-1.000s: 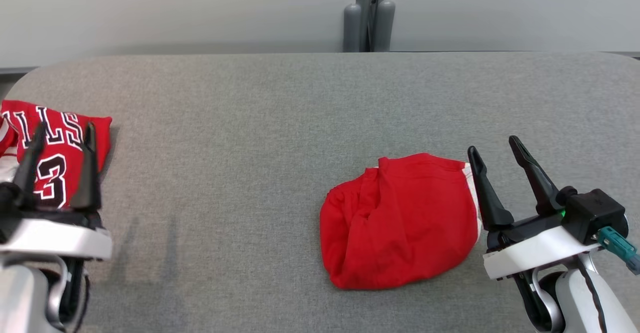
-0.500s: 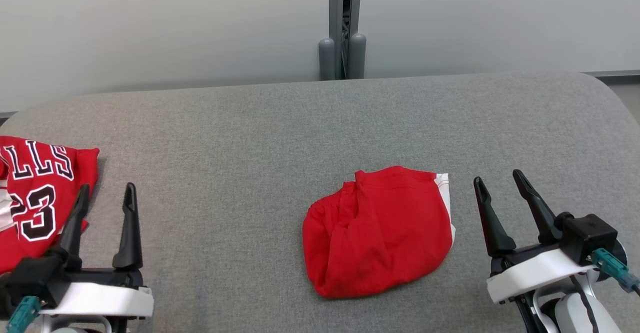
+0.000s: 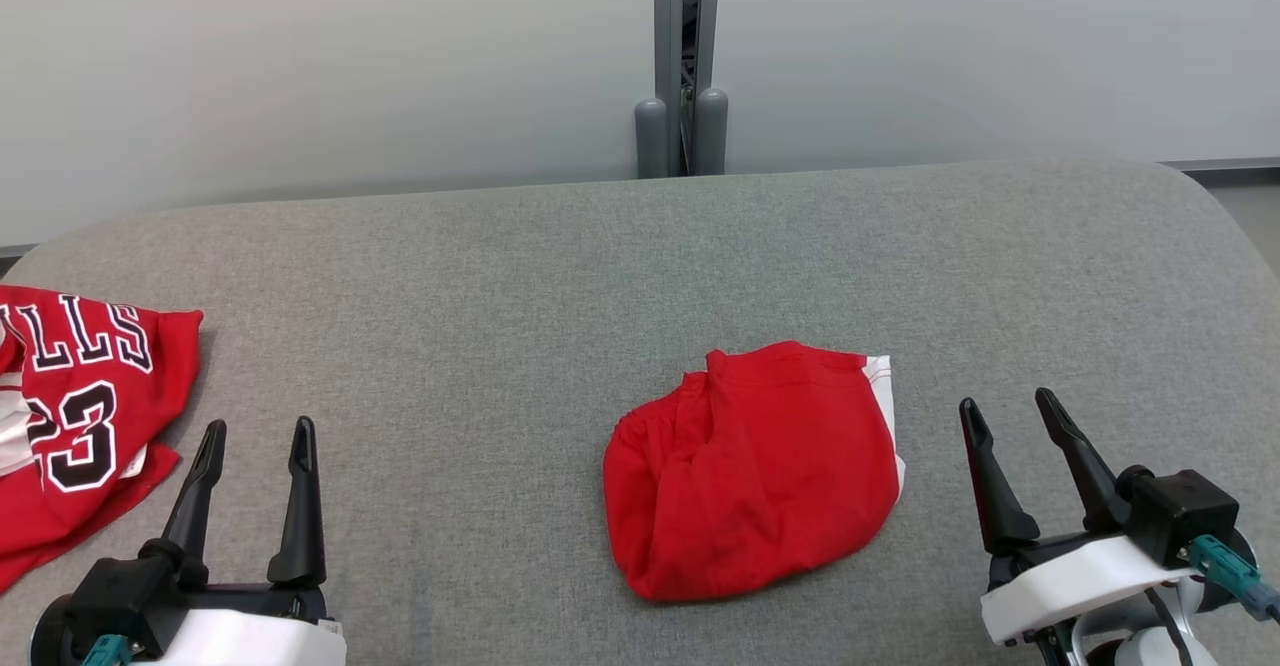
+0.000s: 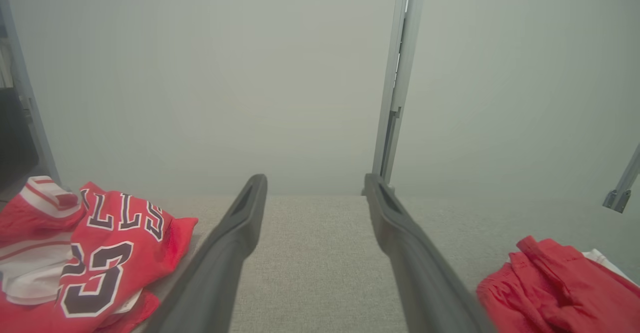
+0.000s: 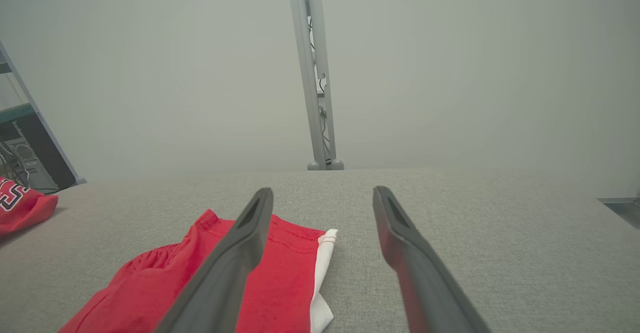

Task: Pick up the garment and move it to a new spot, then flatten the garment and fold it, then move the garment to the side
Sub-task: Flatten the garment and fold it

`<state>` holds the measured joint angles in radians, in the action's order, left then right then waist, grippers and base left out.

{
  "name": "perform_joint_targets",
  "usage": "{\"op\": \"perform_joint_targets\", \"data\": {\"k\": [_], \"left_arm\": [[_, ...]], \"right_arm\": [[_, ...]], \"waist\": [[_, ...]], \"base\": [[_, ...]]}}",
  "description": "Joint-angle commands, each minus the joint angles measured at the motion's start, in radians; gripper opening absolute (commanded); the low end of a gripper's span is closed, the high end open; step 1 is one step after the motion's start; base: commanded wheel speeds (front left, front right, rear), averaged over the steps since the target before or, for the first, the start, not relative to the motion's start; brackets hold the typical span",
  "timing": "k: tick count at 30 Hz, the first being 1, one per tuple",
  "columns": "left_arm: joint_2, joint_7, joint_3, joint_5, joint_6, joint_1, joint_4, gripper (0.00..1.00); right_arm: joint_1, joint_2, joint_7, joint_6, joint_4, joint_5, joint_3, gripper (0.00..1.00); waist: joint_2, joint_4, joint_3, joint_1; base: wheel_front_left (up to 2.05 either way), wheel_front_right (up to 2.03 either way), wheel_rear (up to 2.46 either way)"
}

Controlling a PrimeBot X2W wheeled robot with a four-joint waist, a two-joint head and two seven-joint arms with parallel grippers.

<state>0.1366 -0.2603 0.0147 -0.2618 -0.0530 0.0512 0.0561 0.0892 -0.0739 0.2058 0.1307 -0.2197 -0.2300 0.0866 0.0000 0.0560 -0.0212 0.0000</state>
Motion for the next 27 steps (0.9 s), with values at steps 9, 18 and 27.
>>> {"op": "perform_joint_targets", "data": {"k": [9, 18, 27], "left_arm": [[0.004, -0.005, -0.036, 0.024, -0.044, -0.052, 0.032, 1.00], [0.062, 0.024, -0.198, -0.003, -0.077, -0.195, 0.144, 1.00], [0.170, 0.050, -0.492, -0.163, -0.077, -0.382, 0.307, 1.00]], "right_arm": [[0.012, 0.008, 0.001, 0.000, 0.013, 0.011, 0.002, 1.00], [0.043, 0.013, 0.010, 0.000, -0.001, 0.001, 0.023, 1.00], [0.077, 0.017, 0.026, 0.000, -0.023, -0.009, 0.036, 1.00]], "waist": [[0.0000, 0.013, -0.023, 0.0000], [0.0000, 0.054, -0.058, 0.0000], [0.0000, 0.124, -0.122, 0.0000]], "base": [[0.00, 0.00, 0.00], [0.00, 0.00, 0.00], [0.00, 0.00, 0.00]]}}
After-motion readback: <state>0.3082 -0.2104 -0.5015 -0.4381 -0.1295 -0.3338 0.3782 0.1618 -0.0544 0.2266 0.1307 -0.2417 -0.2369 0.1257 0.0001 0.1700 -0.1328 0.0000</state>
